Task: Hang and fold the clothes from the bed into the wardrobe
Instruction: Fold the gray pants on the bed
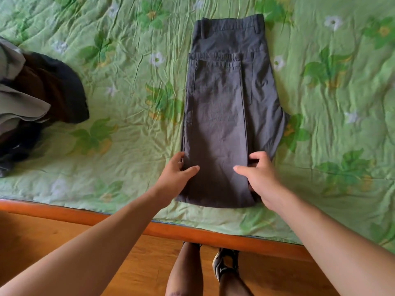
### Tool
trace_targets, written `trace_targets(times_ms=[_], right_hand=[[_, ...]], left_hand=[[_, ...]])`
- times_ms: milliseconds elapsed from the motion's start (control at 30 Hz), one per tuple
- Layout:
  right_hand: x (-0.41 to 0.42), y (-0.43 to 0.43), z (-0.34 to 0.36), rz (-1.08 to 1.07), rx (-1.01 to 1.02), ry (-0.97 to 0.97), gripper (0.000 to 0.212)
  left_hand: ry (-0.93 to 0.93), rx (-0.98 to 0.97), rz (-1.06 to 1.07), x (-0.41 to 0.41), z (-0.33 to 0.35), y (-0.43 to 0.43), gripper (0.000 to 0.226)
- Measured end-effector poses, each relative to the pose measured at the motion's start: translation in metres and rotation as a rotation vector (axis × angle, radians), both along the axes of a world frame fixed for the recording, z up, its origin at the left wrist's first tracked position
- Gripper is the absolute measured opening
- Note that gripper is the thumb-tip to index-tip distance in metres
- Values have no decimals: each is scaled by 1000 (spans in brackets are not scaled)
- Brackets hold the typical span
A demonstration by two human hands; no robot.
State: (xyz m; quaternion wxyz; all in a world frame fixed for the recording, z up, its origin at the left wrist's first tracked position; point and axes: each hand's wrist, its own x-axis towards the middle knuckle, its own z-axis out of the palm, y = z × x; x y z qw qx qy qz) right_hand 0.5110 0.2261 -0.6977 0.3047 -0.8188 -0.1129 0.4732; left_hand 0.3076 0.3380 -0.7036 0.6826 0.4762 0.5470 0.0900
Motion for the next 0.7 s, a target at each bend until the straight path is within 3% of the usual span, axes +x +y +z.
trace_targets(times_ms=[33, 133, 167, 200, 300, 333, 433, 600, 700], right_hand=[[1, 2, -1, -38, -21, 49, 50], [13, 15, -3, 50, -2, 68, 17], [18, 24, -1, 57, 18, 88, 18], [23, 34, -2, 43, 53, 113, 23], [42, 75, -9, -162, 134, 273, 78], [49, 90, -13, -221, 158, 346, 83], [71, 132, -23, -231, 175, 342, 63], [97, 192, -21, -187, 223, 105, 31], [110, 214, -18, -135, 223, 42, 16]], left_hand=[[-12, -11, 20, 2, -2, 4, 23], [-26, -6, 38, 10, -7, 14, 24], [-35, -14, 44, 14, -9, 20, 25], [-41, -23, 52, 20, -10, 27, 27], [-35, -23, 104, 45, -17, 61, 43], [-20, -4, 117, 56, -19, 74, 47], [-17, 79, 122, 87, -26, 112, 41], [94, 211, 131, 132, -22, 176, 32], [77, 255, 108, 151, -17, 211, 7]])
